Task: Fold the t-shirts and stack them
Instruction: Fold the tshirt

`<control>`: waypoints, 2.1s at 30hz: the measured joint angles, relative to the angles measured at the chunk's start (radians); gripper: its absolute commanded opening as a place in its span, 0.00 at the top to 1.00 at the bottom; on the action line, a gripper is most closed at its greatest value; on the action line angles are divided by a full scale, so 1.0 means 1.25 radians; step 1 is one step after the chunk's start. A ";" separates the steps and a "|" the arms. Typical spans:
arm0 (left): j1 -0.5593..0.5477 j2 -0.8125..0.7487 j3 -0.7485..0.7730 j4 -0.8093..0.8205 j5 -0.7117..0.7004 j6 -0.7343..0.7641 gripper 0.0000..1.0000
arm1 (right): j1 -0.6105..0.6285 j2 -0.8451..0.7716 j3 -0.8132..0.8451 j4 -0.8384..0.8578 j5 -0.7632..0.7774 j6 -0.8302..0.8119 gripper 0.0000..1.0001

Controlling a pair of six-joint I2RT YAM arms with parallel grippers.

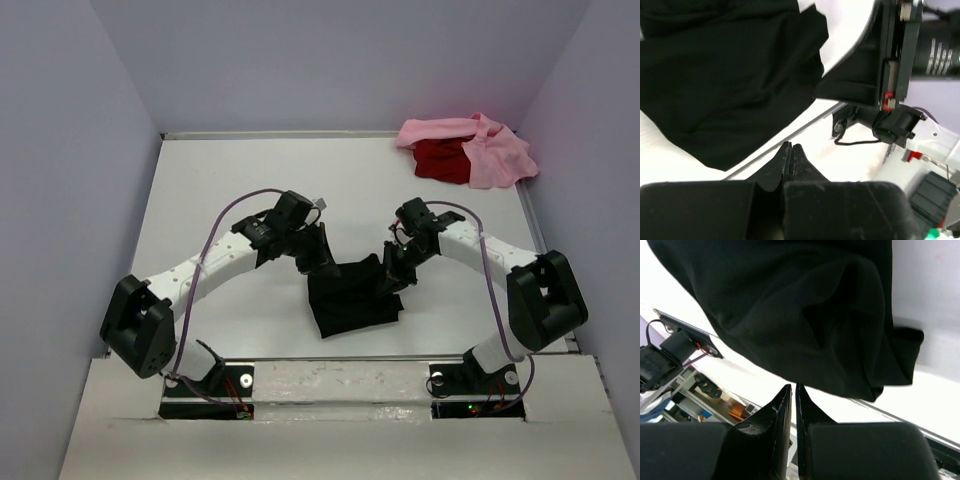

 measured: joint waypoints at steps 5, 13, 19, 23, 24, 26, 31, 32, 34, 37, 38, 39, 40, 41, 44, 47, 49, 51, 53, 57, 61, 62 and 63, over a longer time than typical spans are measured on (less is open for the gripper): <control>-0.017 -0.053 -0.111 0.093 0.039 -0.087 1.00 | 0.000 0.057 0.002 0.045 -0.022 0.002 0.87; -0.081 -0.106 -0.197 0.212 0.039 -0.198 1.00 | 0.000 0.118 0.027 0.097 -0.056 0.011 0.87; -0.129 -0.103 -0.276 0.336 0.022 -0.277 1.00 | 0.000 0.123 0.058 0.110 -0.073 0.016 0.86; -0.161 -0.066 -0.305 0.443 0.005 -0.315 1.00 | 0.000 0.123 0.063 0.112 -0.075 0.018 0.87; -0.164 -0.058 -0.312 0.465 0.005 -0.322 1.00 | 0.000 0.123 0.063 0.112 -0.075 0.020 0.87; -0.168 -0.031 -0.333 0.511 0.002 -0.336 1.00 | 0.000 0.123 0.063 0.112 -0.075 0.020 0.87; -0.168 0.027 -0.356 0.558 -0.021 -0.343 1.00 | 0.000 0.123 0.063 0.112 -0.078 0.022 0.87; -0.168 0.037 -0.358 0.565 -0.026 -0.343 1.00 | 0.000 0.123 0.063 0.112 -0.080 0.023 0.87; -0.168 0.055 -0.358 0.575 -0.034 -0.342 1.00 | 0.001 0.123 0.063 0.112 -0.081 0.024 0.87; -0.168 0.086 -0.358 0.593 -0.048 -0.337 1.00 | 0.001 0.123 0.063 0.113 -0.086 0.034 0.87; -0.168 0.099 -0.358 0.599 -0.051 -0.334 1.00 | 0.003 0.123 0.063 0.114 -0.087 0.038 0.86; -0.168 0.117 -0.357 0.606 -0.053 -0.331 1.00 | 0.005 0.123 0.063 0.115 -0.088 0.042 0.86; -0.168 0.130 -0.357 0.611 -0.054 -0.329 1.00 | 0.008 0.123 0.063 0.117 -0.091 0.048 0.87; -0.168 0.145 -0.357 0.614 -0.054 -0.329 1.00 | 0.012 0.122 0.063 0.120 -0.092 0.051 0.87; -0.168 0.178 -0.355 0.631 -0.050 -0.327 1.00 | 0.028 0.122 0.062 0.132 -0.097 0.065 0.87; -0.168 0.193 -0.343 0.646 -0.049 -0.322 1.00 | 0.044 0.122 0.061 0.139 -0.103 0.080 0.86; -0.168 0.198 -0.341 0.651 -0.049 -0.320 1.00 | 0.053 0.121 0.052 0.153 -0.105 0.088 0.86; -0.168 0.199 -0.341 0.652 -0.050 -0.320 1.00 | 0.058 0.121 0.042 0.157 -0.105 0.092 0.87; -0.168 0.199 -0.341 0.652 -0.050 -0.320 1.00 | 0.058 0.121 0.032 0.162 -0.104 0.092 0.87; -0.168 0.199 -0.341 0.652 -0.050 -0.320 1.00 | 0.058 0.147 0.029 0.181 -0.088 0.083 0.87; -0.168 0.199 -0.341 0.652 -0.050 -0.320 1.00 | 0.058 0.212 0.036 0.208 -0.076 0.067 0.87; -0.168 0.199 -0.341 0.652 -0.050 -0.320 1.00 | 0.058 0.231 0.038 0.219 -0.074 0.063 0.87; -0.168 0.199 -0.341 0.652 -0.050 -0.319 1.00 | 0.058 0.259 0.044 0.228 -0.074 0.058 0.87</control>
